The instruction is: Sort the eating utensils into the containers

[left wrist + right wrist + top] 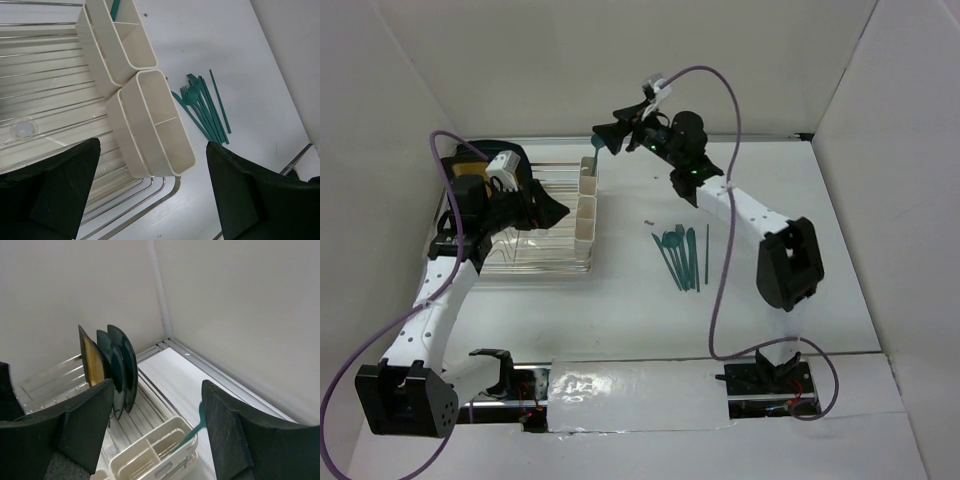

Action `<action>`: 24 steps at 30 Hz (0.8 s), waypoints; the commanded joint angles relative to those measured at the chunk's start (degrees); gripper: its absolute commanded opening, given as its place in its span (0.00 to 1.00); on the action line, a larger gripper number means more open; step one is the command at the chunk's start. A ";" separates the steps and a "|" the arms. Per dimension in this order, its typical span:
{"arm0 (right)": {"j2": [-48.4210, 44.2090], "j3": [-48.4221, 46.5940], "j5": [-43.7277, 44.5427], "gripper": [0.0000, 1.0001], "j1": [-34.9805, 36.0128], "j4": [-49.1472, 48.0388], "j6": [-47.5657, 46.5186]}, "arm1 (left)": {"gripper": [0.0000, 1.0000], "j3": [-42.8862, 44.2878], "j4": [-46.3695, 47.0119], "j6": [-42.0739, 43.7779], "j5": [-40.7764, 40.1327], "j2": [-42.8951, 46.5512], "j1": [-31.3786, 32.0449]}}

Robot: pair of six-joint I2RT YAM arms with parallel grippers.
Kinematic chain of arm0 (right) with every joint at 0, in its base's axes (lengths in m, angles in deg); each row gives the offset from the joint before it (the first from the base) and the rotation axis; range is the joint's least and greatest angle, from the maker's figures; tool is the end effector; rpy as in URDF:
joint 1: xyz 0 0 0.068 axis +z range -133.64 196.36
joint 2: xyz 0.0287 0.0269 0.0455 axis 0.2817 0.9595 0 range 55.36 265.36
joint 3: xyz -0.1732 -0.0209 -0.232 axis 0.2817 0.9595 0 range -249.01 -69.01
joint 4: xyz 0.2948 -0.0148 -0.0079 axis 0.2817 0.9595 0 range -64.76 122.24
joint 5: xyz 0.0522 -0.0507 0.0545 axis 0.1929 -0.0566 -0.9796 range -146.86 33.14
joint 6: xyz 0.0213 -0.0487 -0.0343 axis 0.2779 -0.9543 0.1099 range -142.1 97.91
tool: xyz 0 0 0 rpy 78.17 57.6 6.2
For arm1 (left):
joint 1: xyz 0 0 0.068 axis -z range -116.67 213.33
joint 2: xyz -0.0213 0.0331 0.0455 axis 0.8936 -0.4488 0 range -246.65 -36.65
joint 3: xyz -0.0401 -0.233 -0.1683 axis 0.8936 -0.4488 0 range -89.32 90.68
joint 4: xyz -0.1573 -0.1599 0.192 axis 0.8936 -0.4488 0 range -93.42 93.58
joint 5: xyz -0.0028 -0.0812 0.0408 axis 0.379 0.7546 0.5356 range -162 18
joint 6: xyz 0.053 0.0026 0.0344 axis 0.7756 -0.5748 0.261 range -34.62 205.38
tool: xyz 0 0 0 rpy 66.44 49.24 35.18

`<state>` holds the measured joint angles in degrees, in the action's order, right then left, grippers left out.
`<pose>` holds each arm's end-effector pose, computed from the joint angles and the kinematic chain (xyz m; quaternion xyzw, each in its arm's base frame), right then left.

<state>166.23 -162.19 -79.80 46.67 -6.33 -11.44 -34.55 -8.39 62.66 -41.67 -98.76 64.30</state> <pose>0.4407 0.2795 0.3774 -0.2573 0.5685 0.3848 0.6800 0.2833 -0.0293 0.3480 0.0000 0.8017 -0.3235 0.5026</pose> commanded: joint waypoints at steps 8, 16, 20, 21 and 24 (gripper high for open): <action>-35.00 25.40 29.51 0.89 -2.27 26.18 6.81 | 1.00 0.87 2.12 -0.05 1.40 3.74 -0.18; -43.03 41.06 28.48 0.79 -3.50 37.89 7.54 | 1.00 -0.09 2.39 -0.31 0.78 4.98 -0.27; -39.42 44.40 33.12 0.71 -3.32 40.71 10.86 | 1.00 0.17 2.39 -0.39 1.49 4.54 -0.18; -39.41 45.45 35.83 0.69 -3.41 40.71 11.31 | 1.00 0.34 2.30 -0.39 1.75 4.28 -0.18; -40.20 48.27 39.80 0.63 -4.29 40.71 14.73 | 1.00 0.26 2.47 -0.66 1.84 4.45 -0.18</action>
<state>127.56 -114.61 -46.54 42.95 33.19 -0.51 -34.57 -8.32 62.55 -41.43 -94.78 64.30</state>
